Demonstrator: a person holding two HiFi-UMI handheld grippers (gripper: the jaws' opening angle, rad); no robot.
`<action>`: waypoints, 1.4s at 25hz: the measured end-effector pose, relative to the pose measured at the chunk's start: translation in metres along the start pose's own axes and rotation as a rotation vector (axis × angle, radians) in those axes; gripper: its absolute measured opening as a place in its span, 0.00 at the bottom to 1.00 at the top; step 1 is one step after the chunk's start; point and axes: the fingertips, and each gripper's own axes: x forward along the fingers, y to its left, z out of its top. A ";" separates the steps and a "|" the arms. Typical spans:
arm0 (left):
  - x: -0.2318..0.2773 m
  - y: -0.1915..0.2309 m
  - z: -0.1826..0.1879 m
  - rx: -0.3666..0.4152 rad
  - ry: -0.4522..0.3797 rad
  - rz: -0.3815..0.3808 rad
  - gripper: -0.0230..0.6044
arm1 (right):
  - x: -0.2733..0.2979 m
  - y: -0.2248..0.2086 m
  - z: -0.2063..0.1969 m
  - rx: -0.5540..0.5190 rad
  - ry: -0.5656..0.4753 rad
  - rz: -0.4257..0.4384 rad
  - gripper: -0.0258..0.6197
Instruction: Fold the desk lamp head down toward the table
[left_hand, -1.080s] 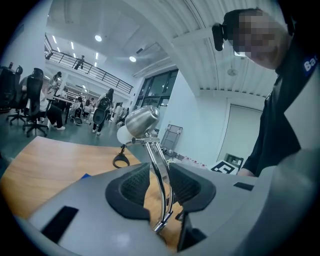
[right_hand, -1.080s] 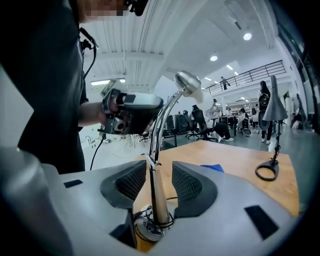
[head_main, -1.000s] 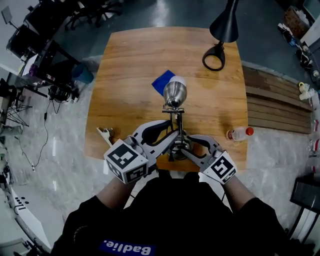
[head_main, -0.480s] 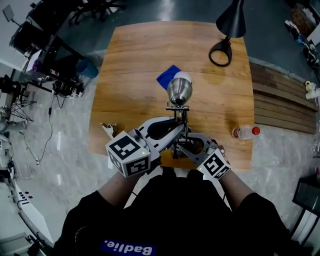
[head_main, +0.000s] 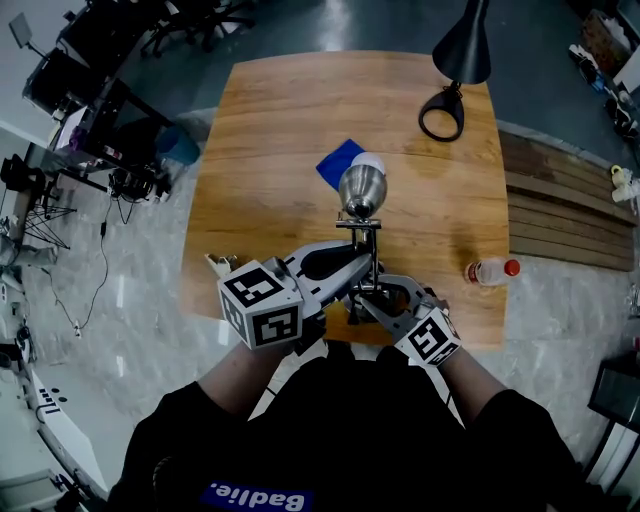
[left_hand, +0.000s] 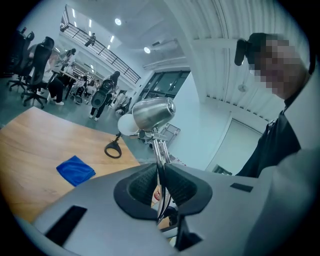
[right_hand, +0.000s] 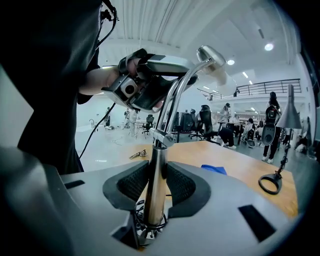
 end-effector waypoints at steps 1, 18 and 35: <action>0.001 0.000 0.000 -0.008 0.006 -0.003 0.12 | 0.000 0.000 0.000 -0.003 0.001 -0.003 0.22; 0.006 0.014 -0.001 -0.235 -0.003 -0.007 0.10 | 0.000 0.005 0.001 -0.065 0.015 -0.021 0.22; 0.053 0.089 -0.044 -0.637 0.090 0.018 0.14 | -0.001 0.005 0.001 -0.091 0.021 -0.006 0.22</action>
